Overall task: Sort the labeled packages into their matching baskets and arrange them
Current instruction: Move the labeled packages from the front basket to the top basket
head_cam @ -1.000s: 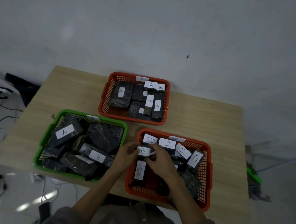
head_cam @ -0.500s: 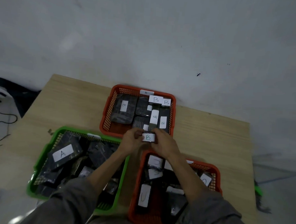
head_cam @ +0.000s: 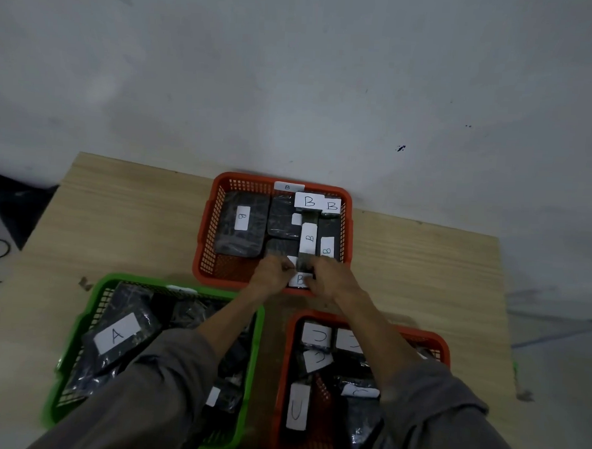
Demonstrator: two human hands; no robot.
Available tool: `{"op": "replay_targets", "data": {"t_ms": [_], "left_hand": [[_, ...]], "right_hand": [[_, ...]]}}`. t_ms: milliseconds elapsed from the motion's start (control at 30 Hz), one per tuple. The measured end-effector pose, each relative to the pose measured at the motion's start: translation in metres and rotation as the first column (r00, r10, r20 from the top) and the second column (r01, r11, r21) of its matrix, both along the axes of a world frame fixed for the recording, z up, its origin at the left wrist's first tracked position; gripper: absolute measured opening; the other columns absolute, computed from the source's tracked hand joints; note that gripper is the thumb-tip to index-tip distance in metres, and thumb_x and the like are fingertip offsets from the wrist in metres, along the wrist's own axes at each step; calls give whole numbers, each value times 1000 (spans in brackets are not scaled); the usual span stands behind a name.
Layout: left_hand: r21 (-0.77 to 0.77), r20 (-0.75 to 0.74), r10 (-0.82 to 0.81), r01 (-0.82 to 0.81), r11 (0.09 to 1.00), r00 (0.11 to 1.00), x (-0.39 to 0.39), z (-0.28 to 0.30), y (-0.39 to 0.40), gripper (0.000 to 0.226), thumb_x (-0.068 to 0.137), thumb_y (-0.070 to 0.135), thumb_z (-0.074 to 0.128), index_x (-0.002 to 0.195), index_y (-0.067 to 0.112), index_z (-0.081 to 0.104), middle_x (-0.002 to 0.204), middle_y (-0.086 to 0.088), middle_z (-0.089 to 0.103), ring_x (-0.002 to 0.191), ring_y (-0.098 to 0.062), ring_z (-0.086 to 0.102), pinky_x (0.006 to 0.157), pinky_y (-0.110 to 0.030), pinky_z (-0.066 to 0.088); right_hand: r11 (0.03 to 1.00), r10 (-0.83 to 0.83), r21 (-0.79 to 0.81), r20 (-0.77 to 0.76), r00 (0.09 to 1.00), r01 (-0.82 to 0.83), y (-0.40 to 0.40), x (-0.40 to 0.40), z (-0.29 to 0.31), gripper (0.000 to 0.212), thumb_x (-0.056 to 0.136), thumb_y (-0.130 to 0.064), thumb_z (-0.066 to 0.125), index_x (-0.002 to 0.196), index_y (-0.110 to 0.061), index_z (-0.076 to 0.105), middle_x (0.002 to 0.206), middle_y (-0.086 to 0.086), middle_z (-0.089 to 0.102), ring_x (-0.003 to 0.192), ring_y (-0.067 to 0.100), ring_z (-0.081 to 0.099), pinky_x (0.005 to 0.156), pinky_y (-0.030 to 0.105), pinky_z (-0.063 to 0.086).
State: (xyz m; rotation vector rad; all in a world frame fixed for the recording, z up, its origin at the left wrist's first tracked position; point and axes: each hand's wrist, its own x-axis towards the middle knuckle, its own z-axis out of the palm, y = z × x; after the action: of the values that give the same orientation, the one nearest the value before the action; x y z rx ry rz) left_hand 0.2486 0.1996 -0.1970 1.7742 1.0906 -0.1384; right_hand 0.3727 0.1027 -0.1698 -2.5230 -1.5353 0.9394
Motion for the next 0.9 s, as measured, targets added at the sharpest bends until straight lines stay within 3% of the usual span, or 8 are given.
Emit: {"op": "replay_targets", "data": {"t_ms": [133, 267, 467, 667, 800, 900], "left_hand": [[28, -11, -31, 31, 999, 999, 3, 0, -3, 23, 93, 13, 62, 114, 5, 69, 116, -13, 69, 105, -24, 64, 85, -25, 49], [51, 20, -19, 18, 999, 1000, 3, -1, -6, 27, 93, 11, 62, 119, 8, 67, 115, -15, 70, 103, -25, 66, 88, -31, 53], [231, -9, 10, -8, 973, 1000, -6, 2, -16, 36, 92, 24, 64, 125, 11, 60, 124, -12, 61, 112, -26, 60, 94, -37, 51], [619, 91, -309, 190, 762, 947, -18, 23, -65, 31, 91, 26, 62, 121, 16, 61, 121, -5, 56, 111, -23, 52, 92, -38, 48], [656, 95, -499, 323, 683, 861, -34, 24, -113, 24, 91, 24, 63, 113, 14, 66, 115, -5, 61, 103, -25, 57, 83, -35, 47], [616, 30, -642, 492, 615, 766, -51, 17, -153, 26, 92, 33, 59, 112, 18, 66, 114, -1, 61, 104, -21, 57, 84, -31, 46]], "right_hand": [[1000, 22, -10, 77, 997, -21, -1, -1, -3, 33, 95, -22, 61, 128, -20, 59, 123, 11, 60, 112, 30, 61, 96, 45, 50], [998, -57, 29, 57, 997, 56, -7, -4, -3, 39, 94, -19, 61, 134, -20, 56, 124, 9, 61, 112, 30, 61, 99, 44, 47], [982, -131, 140, 25, 991, 126, -34, -5, 7, 25, 95, -21, 57, 119, -14, 64, 117, 7, 63, 105, 26, 62, 87, 38, 52], [967, -117, 225, -10, 993, 117, -85, -14, 22, 27, 96, -18, 53, 119, -11, 63, 119, 9, 63, 104, 30, 62, 82, 38, 50], [969, -83, 231, -10, 996, 83, -152, -21, 20, 25, 94, -12, 55, 115, -6, 66, 118, 12, 65, 104, 31, 62, 81, 37, 48], [981, -56, 188, 58, 997, 45, -208, -27, 13, 25, 95, -19, 54, 114, -10, 68, 122, 9, 63, 109, 28, 60, 84, 36, 49]]}}
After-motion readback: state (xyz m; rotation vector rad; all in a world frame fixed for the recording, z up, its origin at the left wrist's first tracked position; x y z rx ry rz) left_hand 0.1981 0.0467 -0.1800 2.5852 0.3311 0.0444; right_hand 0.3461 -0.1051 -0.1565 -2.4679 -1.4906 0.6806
